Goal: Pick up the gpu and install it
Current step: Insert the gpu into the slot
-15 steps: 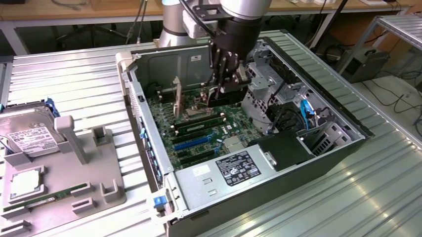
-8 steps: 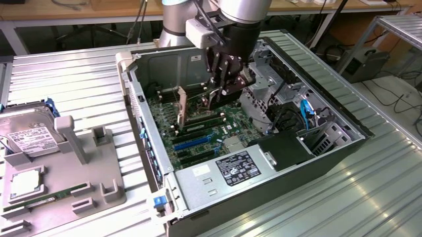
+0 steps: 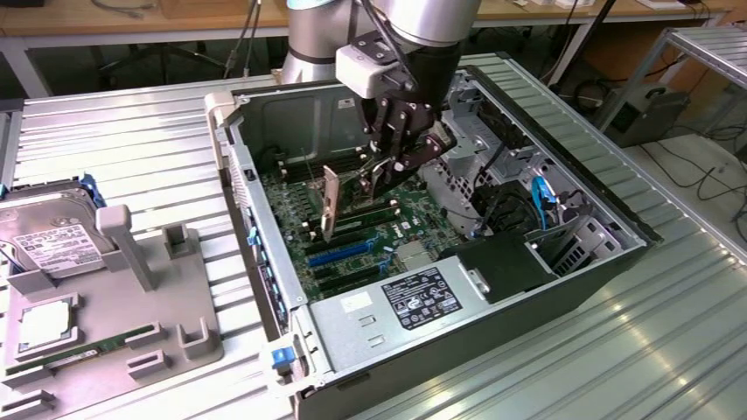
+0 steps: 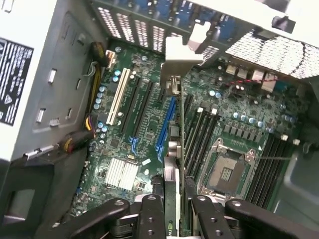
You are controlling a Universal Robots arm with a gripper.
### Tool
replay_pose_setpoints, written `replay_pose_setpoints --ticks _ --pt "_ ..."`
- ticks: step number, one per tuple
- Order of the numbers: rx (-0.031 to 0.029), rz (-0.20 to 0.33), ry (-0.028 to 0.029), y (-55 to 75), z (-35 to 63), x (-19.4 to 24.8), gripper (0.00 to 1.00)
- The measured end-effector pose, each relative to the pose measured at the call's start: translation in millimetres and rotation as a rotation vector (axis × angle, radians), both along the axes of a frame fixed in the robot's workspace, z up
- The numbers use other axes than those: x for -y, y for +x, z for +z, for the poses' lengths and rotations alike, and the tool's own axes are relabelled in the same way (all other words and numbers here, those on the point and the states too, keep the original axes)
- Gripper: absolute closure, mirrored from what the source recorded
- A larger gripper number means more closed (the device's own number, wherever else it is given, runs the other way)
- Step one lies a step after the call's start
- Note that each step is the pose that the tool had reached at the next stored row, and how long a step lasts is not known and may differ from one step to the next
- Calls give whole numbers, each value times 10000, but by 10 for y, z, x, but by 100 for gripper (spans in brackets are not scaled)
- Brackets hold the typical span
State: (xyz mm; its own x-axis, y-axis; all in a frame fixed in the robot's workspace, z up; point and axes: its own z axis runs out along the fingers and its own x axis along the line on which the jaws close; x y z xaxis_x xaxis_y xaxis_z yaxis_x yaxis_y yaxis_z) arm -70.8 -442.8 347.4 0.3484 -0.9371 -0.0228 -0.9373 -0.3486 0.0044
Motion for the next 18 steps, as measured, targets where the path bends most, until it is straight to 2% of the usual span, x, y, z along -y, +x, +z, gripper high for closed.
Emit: replay_pose_setpoints --ticks 11,13,15,18 --pt "3 1973 1 0 -51 0 74" --pt "13 2112 11 -6 -63 0 74" --pt "51 2114 16 -21 -77 0 74" --pt "72 1972 15 -26 -100 0 74"
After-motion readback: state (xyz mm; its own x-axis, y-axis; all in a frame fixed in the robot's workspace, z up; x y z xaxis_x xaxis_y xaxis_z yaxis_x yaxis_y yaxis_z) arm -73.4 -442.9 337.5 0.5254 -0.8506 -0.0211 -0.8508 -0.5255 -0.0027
